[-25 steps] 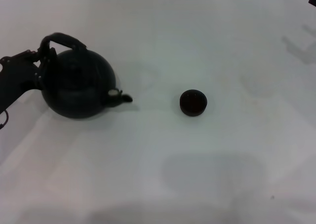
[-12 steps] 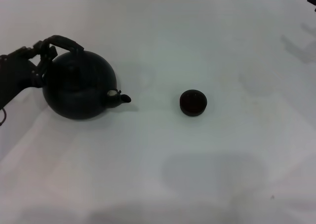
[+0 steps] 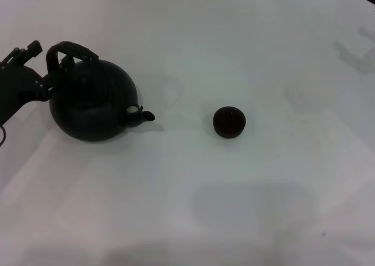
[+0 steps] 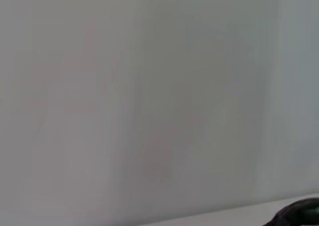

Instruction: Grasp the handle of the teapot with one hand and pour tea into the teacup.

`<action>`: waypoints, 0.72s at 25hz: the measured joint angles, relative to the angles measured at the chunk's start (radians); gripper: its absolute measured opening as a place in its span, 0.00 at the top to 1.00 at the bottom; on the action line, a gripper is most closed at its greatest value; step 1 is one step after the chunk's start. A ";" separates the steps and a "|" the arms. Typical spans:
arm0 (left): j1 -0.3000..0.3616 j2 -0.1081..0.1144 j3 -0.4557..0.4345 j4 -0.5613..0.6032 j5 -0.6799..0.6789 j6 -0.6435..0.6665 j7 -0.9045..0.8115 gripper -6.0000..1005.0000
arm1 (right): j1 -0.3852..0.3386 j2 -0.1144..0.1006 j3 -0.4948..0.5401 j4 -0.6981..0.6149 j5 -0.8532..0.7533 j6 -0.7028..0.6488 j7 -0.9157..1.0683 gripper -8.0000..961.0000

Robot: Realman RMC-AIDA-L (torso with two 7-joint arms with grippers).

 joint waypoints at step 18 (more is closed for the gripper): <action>0.181 -0.003 -0.011 -0.013 -0.082 0.181 0.081 0.13 | -0.024 0.012 0.012 -0.001 0.008 -0.014 -0.049 0.13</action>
